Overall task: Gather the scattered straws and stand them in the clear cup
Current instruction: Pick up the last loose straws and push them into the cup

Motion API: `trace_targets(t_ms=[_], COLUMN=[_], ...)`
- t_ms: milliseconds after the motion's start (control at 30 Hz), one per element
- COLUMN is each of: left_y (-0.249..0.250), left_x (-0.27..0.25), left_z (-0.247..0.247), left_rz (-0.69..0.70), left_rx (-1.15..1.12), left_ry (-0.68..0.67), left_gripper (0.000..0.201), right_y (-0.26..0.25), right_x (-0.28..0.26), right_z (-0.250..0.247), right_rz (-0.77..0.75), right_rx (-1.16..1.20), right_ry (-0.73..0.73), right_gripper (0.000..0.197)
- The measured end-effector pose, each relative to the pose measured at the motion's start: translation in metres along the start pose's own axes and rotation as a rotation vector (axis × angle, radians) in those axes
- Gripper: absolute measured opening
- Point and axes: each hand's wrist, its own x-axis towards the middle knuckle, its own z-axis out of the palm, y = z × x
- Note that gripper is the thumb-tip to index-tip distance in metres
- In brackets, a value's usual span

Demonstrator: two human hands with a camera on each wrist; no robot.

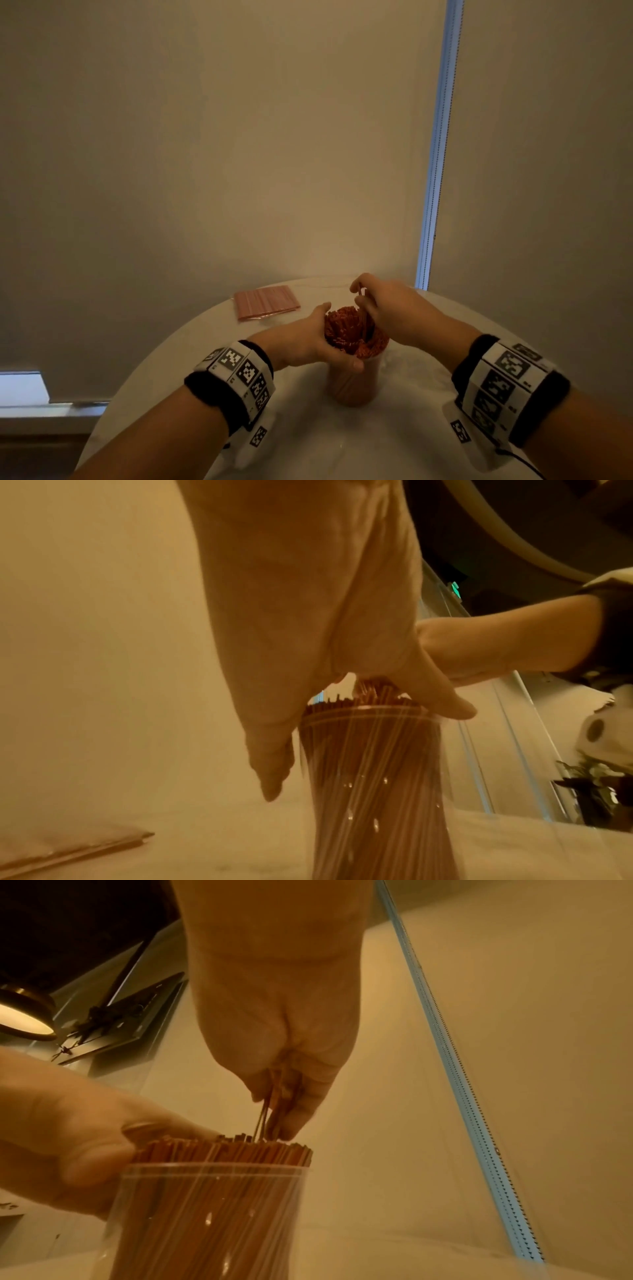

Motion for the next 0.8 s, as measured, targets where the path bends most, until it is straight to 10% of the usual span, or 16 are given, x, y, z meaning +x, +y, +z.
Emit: trace_targets(t_ms=[667,800], left_y=[-0.018,-0.016], left_x=[0.008,0.007], left_z=[0.005,0.006], left_rz=[0.032,0.016], left_rx=[-0.005,0.01], left_ry=[0.098,0.111], left_gripper=[0.119,0.119], right_y=[-0.009,-0.01], right_x=[0.002,0.006], right_z=[-0.006,-0.001], right_rz=[-0.021,-0.02], right_rx=[-0.221,-0.352], right_ry=[-0.47,-0.385], right_gripper=[0.063,0.041])
